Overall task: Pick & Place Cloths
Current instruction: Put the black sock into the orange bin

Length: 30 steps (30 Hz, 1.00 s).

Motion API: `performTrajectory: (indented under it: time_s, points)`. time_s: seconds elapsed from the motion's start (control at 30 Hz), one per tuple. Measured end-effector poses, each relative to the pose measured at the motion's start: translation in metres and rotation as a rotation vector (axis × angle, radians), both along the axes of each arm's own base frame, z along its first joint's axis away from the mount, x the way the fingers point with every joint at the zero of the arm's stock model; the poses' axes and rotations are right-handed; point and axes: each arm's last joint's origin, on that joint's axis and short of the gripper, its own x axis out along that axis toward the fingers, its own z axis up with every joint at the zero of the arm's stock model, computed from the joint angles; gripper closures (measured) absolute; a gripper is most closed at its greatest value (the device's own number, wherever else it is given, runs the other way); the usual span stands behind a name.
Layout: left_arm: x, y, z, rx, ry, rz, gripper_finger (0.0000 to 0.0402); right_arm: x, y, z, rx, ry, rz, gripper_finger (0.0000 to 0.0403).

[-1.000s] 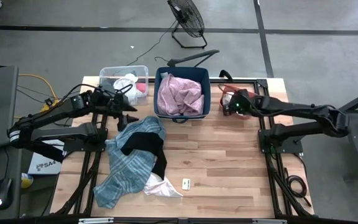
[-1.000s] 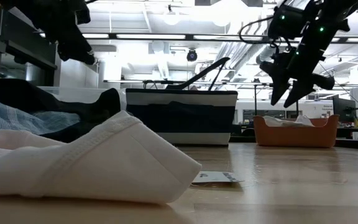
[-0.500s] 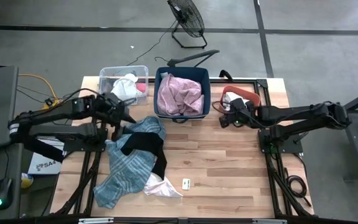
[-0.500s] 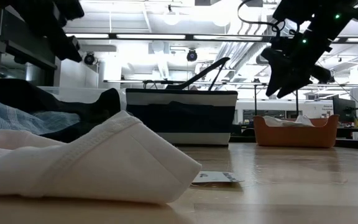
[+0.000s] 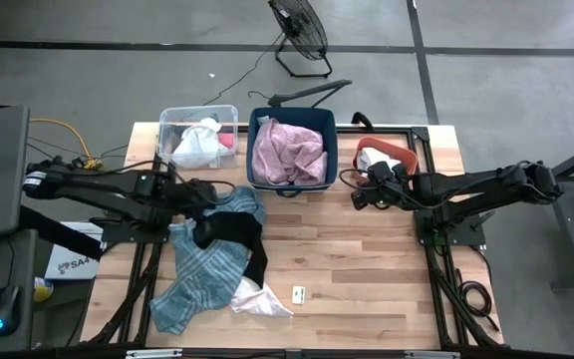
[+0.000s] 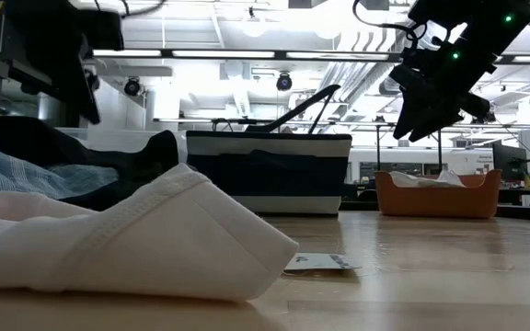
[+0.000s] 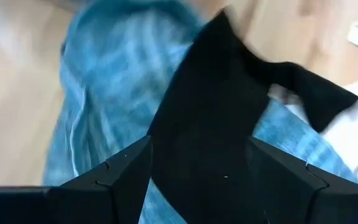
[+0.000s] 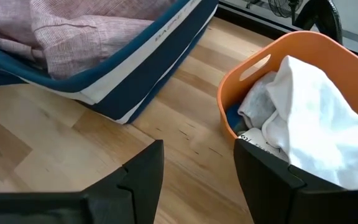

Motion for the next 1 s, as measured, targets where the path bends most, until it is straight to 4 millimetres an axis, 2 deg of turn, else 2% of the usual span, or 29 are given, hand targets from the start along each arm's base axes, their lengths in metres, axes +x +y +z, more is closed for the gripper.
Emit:
performTrajectory:
  time_s: [0.17,0.27,0.43,0.87,1.0]
  points:
    - [0.005,0.001,-0.015,-0.107,0.144,0.232,0.0151,0.0,0.0,0.0,0.006,-0.005,-0.001,0.0215]
    - [0.009,0.0,-0.022,-0.132,0.197,0.289,0.0151,0.001,0.0,0.0,0.01,-0.013,0.001,0.0215]
    - [0.015,-0.002,-0.026,-0.197,0.222,0.264,0.0151,0.001,0.0,0.0,0.01,-0.014,0.002,0.0215]
    - [0.015,-0.006,-0.028,-0.3,0.261,0.239,0.0151,0.001,0.0,0.0,0.01,-0.013,0.003,0.0215]
    - [0.017,-0.006,-0.029,-0.304,0.273,0.231,0.0165,0.001,0.0,0.0,0.01,-0.013,0.003,0.0215]
